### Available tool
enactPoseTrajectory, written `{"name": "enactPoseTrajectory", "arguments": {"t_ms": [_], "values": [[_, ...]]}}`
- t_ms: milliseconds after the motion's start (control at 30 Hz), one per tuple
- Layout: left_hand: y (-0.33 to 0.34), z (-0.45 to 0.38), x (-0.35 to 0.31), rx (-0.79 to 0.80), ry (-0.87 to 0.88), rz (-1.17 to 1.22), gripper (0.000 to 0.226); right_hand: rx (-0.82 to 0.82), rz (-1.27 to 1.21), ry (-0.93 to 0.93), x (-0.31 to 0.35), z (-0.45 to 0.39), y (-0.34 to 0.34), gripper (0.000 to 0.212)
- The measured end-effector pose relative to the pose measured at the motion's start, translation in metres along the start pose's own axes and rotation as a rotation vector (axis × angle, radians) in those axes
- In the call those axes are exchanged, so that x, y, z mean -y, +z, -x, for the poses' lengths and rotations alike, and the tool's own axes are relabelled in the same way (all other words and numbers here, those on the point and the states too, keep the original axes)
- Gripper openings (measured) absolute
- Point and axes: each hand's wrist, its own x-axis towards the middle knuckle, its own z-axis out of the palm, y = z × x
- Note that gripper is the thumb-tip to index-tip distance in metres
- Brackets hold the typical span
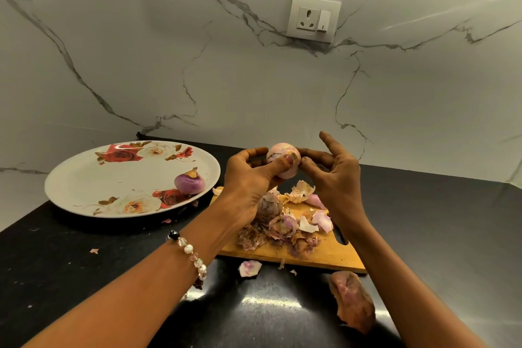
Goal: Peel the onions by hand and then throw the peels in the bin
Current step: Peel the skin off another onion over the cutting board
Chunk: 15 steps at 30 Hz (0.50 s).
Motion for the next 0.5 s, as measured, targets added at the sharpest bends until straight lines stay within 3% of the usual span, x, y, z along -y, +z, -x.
{"name": "enactPoseTrajectory", "arguments": {"t_ms": [300, 500], "values": [[-0.0010, -0.0036, 0.0010, -0.056, -0.014, 0.057, 0.058, -0.068, 0.117, -0.144, 0.0061, -0.0003, -0.0004, 0.064], [-0.0012, -0.0025, 0.0019, -0.089, 0.065, -0.032, 0.066, -0.050, 0.240, -0.219, 0.0017, 0.0029, 0.0071, 0.065]]}}
